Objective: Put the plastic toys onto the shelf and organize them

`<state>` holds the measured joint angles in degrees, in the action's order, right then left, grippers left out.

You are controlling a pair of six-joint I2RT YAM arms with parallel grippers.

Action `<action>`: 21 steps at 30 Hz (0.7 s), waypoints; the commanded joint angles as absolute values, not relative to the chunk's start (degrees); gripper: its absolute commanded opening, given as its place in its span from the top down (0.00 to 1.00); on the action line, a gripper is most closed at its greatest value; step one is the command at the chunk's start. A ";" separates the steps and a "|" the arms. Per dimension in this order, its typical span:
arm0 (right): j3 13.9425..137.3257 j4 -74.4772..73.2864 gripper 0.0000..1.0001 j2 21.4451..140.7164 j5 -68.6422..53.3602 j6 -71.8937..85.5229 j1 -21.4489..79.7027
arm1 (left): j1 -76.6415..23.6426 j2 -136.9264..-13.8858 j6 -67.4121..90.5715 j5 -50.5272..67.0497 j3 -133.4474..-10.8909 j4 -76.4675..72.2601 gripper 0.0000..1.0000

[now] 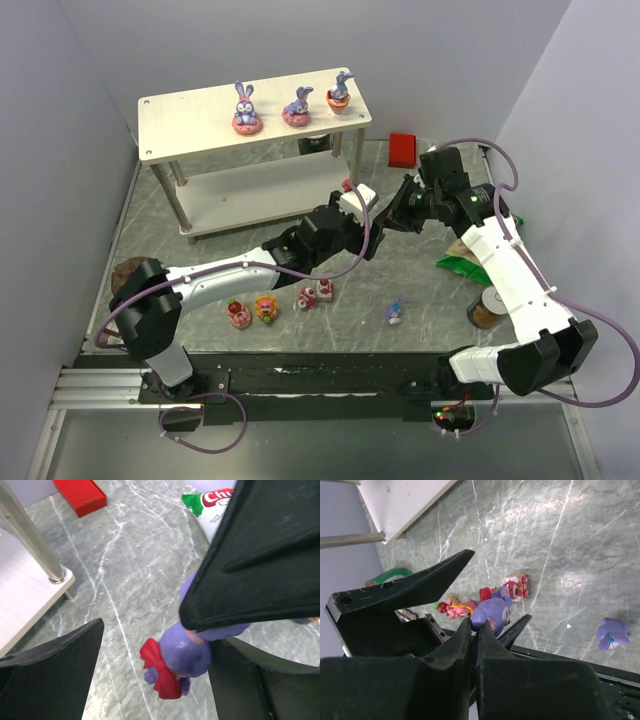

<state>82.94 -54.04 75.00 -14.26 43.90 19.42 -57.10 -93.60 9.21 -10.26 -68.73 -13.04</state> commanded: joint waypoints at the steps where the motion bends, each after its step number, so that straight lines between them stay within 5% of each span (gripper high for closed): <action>1: 83.41 -53.09 1.00 72.69 -14.33 44.56 18.54 | -57.48 -93.52 8.26 -13.53 -68.73 -15.82 0.18; 5: 83.41 -53.17 1.00 72.95 -14.94 44.03 18.37 | -57.57 -94.04 8.00 -13.36 -69.87 -15.56 0.36; 9: 83.85 -52.91 1.00 73.39 -15.91 43.24 18.19 | -57.57 -94.57 8.52 -12.40 -70.40 -15.47 0.75; 12: 83.41 -51.42 0.73 73.21 -17.05 42.80 18.11 | -57.57 -94.22 8.96 -10.99 -70.66 -15.20 0.96; 13: 83.23 -50.63 0.57 72.86 -17.22 42.80 17.84 | -57.48 -94.13 8.96 -10.81 -70.66 -15.12 0.99; 16: 83.32 -49.49 0.35 71.90 -17.31 42.80 17.40 | -57.31 -93.25 8.88 -9.50 -70.84 -14.50 0.99; 21: 84.99 -47.73 0.21 70.23 -14.25 42.28 15.91 | -52.40 -89.05 13.00 -0.02 -70.40 -12.93 0.99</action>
